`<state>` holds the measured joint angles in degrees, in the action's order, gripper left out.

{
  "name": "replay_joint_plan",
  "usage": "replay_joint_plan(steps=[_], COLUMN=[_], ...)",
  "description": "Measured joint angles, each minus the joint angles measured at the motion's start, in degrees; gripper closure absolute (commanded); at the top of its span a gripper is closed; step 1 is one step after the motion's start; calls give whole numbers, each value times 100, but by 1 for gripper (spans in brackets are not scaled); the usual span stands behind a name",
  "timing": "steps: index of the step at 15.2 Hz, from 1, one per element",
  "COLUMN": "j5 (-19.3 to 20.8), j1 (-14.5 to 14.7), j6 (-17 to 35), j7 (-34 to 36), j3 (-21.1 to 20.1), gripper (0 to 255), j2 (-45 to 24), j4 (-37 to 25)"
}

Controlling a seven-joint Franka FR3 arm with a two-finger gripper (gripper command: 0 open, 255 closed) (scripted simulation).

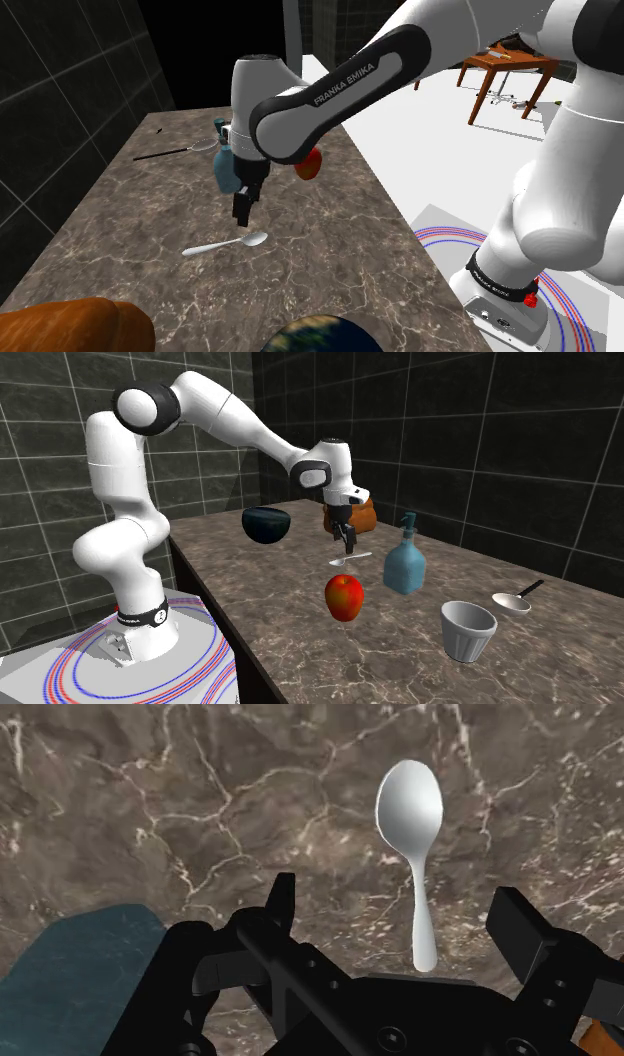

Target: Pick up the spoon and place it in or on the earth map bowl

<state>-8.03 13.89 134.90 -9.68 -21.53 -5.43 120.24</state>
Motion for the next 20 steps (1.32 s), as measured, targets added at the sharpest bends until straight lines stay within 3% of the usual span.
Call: replay_joint_plan(steps=[6, 19, 20], j5=[508, 731, 731], j1=[387, 546, 546], j6=[318, 740, 740], j7=[237, 363, 363], j3=[-124, -53, -53], gripper=[0, 0, 255], j2=[-1054, -1549, -1549], j4=[-890, -964, -964])
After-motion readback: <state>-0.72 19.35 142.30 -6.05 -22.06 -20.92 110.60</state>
